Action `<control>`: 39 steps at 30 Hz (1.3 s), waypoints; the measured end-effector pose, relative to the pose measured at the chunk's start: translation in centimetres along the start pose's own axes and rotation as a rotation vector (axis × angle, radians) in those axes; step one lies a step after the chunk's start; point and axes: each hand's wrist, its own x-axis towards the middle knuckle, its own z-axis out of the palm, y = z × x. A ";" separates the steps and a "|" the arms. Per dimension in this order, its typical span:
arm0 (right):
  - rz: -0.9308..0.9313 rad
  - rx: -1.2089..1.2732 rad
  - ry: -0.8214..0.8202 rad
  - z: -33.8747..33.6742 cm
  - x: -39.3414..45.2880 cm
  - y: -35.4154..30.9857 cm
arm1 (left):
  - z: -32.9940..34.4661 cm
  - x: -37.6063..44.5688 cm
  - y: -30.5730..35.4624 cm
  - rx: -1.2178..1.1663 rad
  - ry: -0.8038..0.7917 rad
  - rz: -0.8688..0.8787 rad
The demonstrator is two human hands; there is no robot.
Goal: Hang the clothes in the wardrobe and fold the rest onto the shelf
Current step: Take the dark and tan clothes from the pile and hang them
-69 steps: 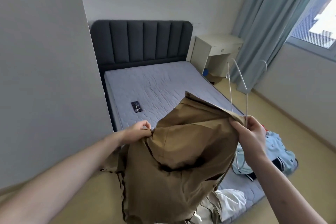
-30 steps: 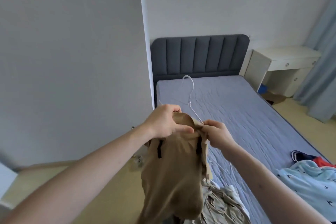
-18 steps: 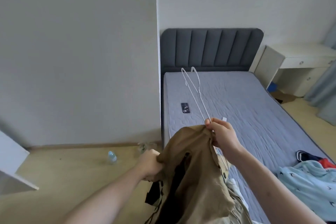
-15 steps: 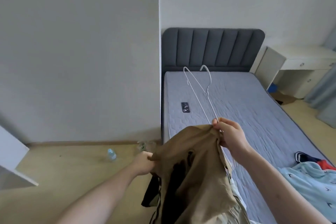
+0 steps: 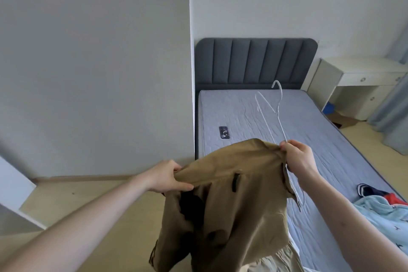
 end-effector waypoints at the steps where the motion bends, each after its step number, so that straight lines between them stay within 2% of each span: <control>1: 0.007 -0.029 -0.005 0.1 0.2 0.1 | 0.1 0.1 0.3 0.015 0.048 0.019; 3: 0.016 -0.098 -0.019 0.3 0.6 0.7 | 0.2 0.5 1.1 -0.059 0.205 0.030; 5: 0.026 -0.153 -0.028 0.4 0.9 1.2 | -0.3 0.8 2.0 -0.236 0.292 0.016; 9: 0.041 -0.221 -0.090 0.2 1.0 1.9 | -3.0 0.3 3.6 -0.616 0.239 0.011; 11: 0.048 -0.249 -0.114 0.2 0.9 2.1 | -4.4 -0.3 4.3 -0.684 0.204 0.026; 15: 0.033 -0.264 -0.128 0.1 0.6 2.2 | -6.2 -0.2 5.4 -0.620 0.174 0.056; 21: -0.119 -0.336 -0.136 -0.9 -1.3 0.4 | -8.2 1.1 5.8 -0.466 0.341 0.003; 29: -0.353 -0.189 -0.362 -2.0 -5.2 -1.7 | -9.6 3.4 5.0 -0.295 0.490 -0.083; 39: -0.375 -0.211 -0.461 -3.1 -5.3 -1.4 | -11.0 4.8 2.6 -0.204 0.527 -0.271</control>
